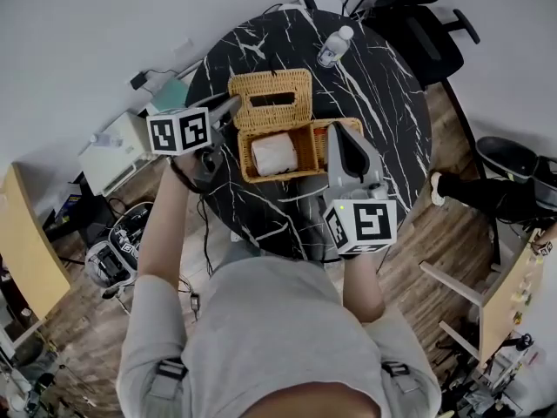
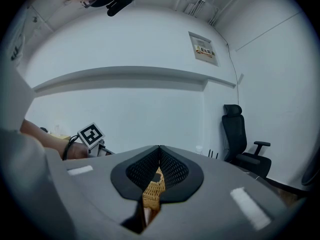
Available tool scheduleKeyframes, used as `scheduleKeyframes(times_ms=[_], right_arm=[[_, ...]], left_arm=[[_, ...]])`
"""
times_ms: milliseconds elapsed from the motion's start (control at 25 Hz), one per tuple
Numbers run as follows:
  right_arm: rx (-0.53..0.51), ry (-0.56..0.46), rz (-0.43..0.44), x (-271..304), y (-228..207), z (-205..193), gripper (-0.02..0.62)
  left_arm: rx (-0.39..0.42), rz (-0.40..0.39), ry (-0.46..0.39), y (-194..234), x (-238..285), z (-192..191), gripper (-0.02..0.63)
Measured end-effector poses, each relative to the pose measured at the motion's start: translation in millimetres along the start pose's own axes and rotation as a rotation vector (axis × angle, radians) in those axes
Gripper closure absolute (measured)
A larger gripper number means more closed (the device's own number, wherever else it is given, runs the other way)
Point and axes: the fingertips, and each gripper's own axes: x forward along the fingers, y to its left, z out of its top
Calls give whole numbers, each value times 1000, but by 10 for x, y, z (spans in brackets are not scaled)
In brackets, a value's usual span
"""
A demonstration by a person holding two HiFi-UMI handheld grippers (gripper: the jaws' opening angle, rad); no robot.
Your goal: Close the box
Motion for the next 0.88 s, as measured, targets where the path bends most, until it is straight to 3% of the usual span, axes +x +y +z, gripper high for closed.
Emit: scheduleKeyframes(times_ms=[480, 880], right_arm=[[-24, -36, -25, -382, 150, 145, 591], [-24, -59, -61, -713, 263, 166, 591]], left_arm=[[172, 19, 5, -310, -296, -103, 434], [240, -7, 9, -554, -490, -268, 433]])
